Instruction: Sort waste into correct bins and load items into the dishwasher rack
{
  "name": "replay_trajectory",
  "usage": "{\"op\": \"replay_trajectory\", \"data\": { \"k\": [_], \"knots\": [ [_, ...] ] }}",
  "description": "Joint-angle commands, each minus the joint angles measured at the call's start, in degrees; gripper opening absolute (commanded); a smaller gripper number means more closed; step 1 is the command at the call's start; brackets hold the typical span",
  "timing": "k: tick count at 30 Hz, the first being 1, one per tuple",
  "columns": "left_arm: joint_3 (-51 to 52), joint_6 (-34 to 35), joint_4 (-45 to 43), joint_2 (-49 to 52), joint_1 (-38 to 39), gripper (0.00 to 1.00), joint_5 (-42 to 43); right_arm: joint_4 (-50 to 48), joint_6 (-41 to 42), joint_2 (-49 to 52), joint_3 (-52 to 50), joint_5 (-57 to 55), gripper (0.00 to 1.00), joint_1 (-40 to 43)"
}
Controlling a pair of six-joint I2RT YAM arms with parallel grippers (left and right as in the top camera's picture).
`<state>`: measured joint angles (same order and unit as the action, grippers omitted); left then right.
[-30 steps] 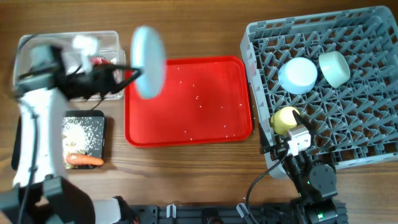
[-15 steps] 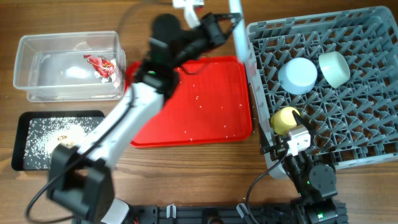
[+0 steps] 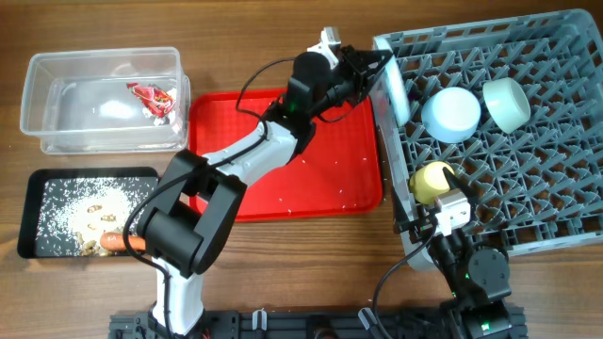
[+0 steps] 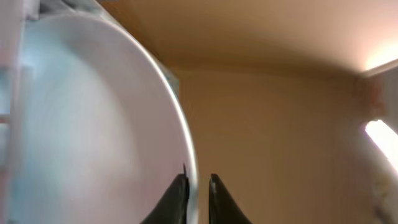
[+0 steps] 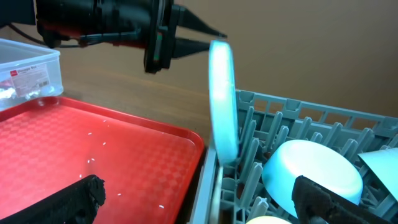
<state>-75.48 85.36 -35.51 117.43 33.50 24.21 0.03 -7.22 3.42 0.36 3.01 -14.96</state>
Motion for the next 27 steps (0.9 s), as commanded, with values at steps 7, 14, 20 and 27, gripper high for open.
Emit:
{"op": "replay_trajectory", "data": {
  "k": [7, 14, 20, 27],
  "knots": [
    [-11.45, -41.07, 51.06, -15.87, -9.25, 0.47, 6.45, -0.13, -0.28, -0.35, -0.04, 0.70, 1.00, 0.07],
    [-11.45, -61.37, 89.90, -36.74, -16.61, 0.60, -3.02, -0.13, -0.28, -0.35, -0.04, 0.70, 1.00, 0.07],
    [-11.45, -62.05, 99.01, -53.94, -14.49, 1.00, -7.52, -0.13, -0.28, -0.35, -0.04, 0.70, 1.00, 0.07],
    [-8.07, -71.30, 106.75, -67.19, -14.49, 1.00, -21.27, -0.13, -0.28, -0.35, -0.04, 0.70, 1.00, 0.07]
  ]
}}
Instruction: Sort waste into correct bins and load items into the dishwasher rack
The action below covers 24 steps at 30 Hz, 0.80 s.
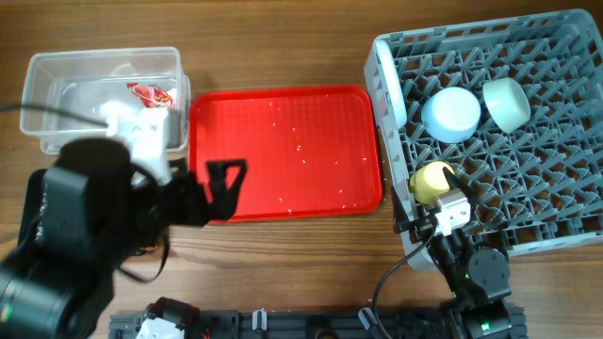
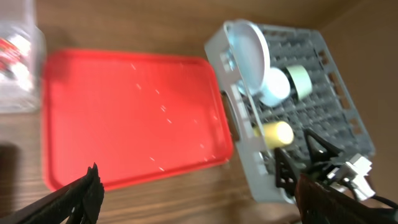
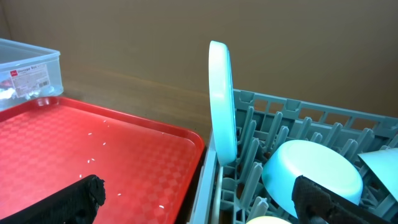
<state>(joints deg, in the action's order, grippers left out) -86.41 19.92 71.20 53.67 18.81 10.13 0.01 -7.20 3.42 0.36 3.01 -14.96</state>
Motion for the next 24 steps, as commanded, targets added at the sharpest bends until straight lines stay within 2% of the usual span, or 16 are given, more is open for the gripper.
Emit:
{"op": "replay_trajectory", "data": {
  "k": [1, 5, 8, 10, 17, 20, 24],
  "knots": [
    [3.91, -5.86, 0.07, -4.17, 0.20, 1.00, -7.69, -0.11, -0.31, -0.35, -0.04, 0.70, 1.00, 0.07],
    [15.04, -6.10, -2.32, -9.35, -0.07, 1.00, -9.22, -0.11, -0.31, -0.35, -0.04, 0.70, 1.00, 0.07],
    [33.20, -6.23, -17.94, -20.50, -4.55, 1.00, -8.28, -0.11, -0.31, -0.35, -0.04, 0.70, 1.00, 0.07],
    [41.24, -6.23, -24.92, -26.95, -7.37, 1.00, -6.56, -0.11, -0.31, -0.35, -0.04, 0.70, 1.00, 0.07],
    [63.08, -6.21, -40.44, -48.15, -17.84, 1.00, -6.56, -0.11, -0.31, -0.35, -0.04, 0.70, 1.00, 0.07],
    [70.84, -6.21, -46.95, -53.51, -18.58, 1.00, -6.58, -0.11, -0.31, -0.35, -0.04, 0.70, 1.00, 0.07],
    [80.13, -4.04, -56.96, -53.51, -18.56, 1.00, -6.05, -0.11, -0.31, -0.35, -0.04, 0.70, 1.00, 0.07]
  ]
}}
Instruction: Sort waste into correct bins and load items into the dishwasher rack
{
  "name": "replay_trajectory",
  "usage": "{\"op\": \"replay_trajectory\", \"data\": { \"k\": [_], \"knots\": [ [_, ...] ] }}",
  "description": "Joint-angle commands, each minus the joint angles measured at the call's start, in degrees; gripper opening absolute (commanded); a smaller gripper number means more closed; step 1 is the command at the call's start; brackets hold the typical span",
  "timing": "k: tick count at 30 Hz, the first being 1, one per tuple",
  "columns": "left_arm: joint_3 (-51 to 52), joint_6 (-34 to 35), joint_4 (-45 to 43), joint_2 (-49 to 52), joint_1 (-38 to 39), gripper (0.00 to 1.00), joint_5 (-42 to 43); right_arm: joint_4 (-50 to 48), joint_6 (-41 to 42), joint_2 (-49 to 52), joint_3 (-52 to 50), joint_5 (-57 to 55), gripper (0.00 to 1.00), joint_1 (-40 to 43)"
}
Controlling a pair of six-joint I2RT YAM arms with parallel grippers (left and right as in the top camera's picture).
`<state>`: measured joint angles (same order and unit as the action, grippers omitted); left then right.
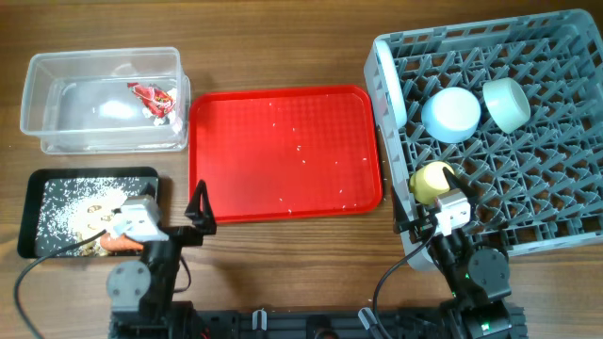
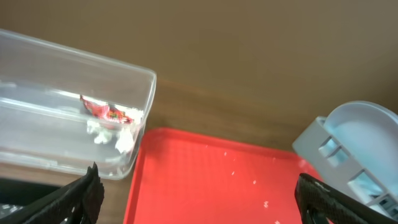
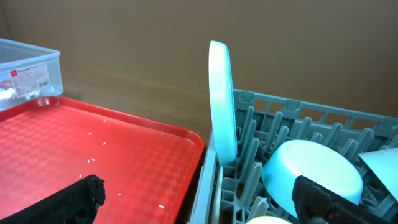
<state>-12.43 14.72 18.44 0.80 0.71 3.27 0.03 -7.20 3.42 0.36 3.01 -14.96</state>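
Note:
The grey dishwasher rack (image 1: 528, 202) on the right holds a pale blue plate (image 1: 389, 87) upright in its left edge, a blue bowl (image 1: 452, 114), a green bowl (image 1: 506, 103) and a yellow cup (image 1: 431, 180). The red tray (image 1: 283, 155) carries only crumbs. The clear bin (image 1: 104, 99) holds a red wrapper (image 1: 153, 96). Food scraps lie in the black tray (image 1: 57, 221). My left gripper (image 2: 202, 205) rests low at the table's front left, open and holding nothing. By the rack's front corner, my right gripper (image 3: 199, 202) is open too, facing the plate (image 3: 222, 99).
The table's front edge lies just behind both parked arms. The red tray's raised rim (image 2: 138, 180) is right ahead of the left gripper, with the clear bin (image 2: 74, 112) beyond it. The rack's wall (image 3: 208, 180) stands close ahead of the right gripper.
My left arm was raised over the table's left side, looking down at the tray. Now it sits low at the front left edge, looking level. The right arm has not moved.
At first my left gripper reached across the red tray with its fingers around the plate's rim at the rack's left edge. Then the plate stood alone in the rack and the arm was back over the left side, open. Now it rests at the front edge.

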Motion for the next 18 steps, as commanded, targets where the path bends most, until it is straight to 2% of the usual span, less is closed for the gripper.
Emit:
{"op": "replay_trajectory", "data": {
  "k": [1, 4, 18],
  "knots": [
    [9.14, 1.14, -7.02, -0.63, -0.20, 1.00, 0.74, -0.13, -0.31, -0.35, -0.04, 0.70, 1.00, 0.07],
    [11.91, 1.11, -14.14, -0.63, 1.49, 1.00, 0.94, -0.13, -0.31, -0.35, -0.04, 0.70, 1.00, 0.07],
    [12.11, 1.11, -14.40, -0.63, 1.92, 1.00, 0.94, -0.13, -0.31, -0.35, -0.04, 0.70, 1.00, 0.07]
  ]
}}
